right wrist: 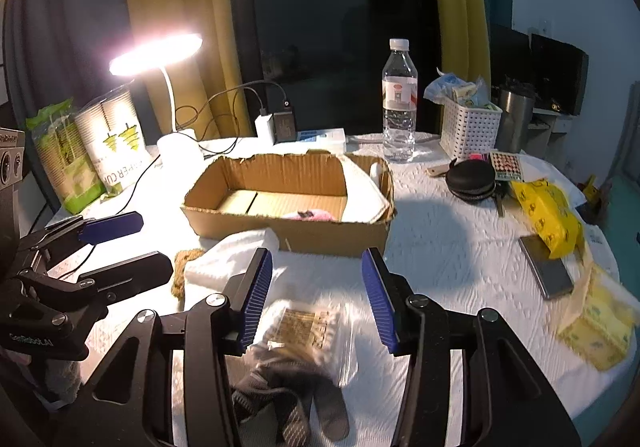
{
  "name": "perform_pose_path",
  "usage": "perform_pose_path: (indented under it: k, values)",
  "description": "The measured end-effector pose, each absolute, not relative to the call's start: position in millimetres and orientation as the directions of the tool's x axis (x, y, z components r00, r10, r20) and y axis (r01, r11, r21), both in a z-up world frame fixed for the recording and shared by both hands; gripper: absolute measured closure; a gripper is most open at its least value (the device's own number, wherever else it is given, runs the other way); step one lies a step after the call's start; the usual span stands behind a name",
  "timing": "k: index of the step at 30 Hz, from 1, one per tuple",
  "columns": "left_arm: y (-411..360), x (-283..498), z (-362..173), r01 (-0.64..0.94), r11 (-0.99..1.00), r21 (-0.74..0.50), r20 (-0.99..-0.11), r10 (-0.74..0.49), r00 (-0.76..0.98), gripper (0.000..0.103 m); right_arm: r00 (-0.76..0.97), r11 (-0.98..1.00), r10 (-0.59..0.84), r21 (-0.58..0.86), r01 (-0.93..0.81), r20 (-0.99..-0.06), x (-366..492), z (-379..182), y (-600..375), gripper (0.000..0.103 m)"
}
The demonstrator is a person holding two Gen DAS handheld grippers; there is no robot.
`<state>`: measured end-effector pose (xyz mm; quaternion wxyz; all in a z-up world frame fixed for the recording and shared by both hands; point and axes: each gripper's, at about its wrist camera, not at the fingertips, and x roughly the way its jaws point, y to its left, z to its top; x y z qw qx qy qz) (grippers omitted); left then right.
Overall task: Organize soft objects
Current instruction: 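Withdraw both grippers from the box toward the remaining items, then grasp the two bubble-wrap rolls with the left gripper while the right grasps the cotton-swab bag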
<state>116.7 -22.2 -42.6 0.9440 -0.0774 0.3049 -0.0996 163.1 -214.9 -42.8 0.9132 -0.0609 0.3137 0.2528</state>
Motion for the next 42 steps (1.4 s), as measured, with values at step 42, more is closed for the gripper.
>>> perform_pose_path:
  k: [42]
  values:
    - [-37.6,76.2,-146.5,0.097,0.975,-0.201,-0.744,-0.216,0.632,0.011,0.603,0.874,0.424,0.131,-0.467,-0.676,132.1,-106.9,-234.8,0.041]
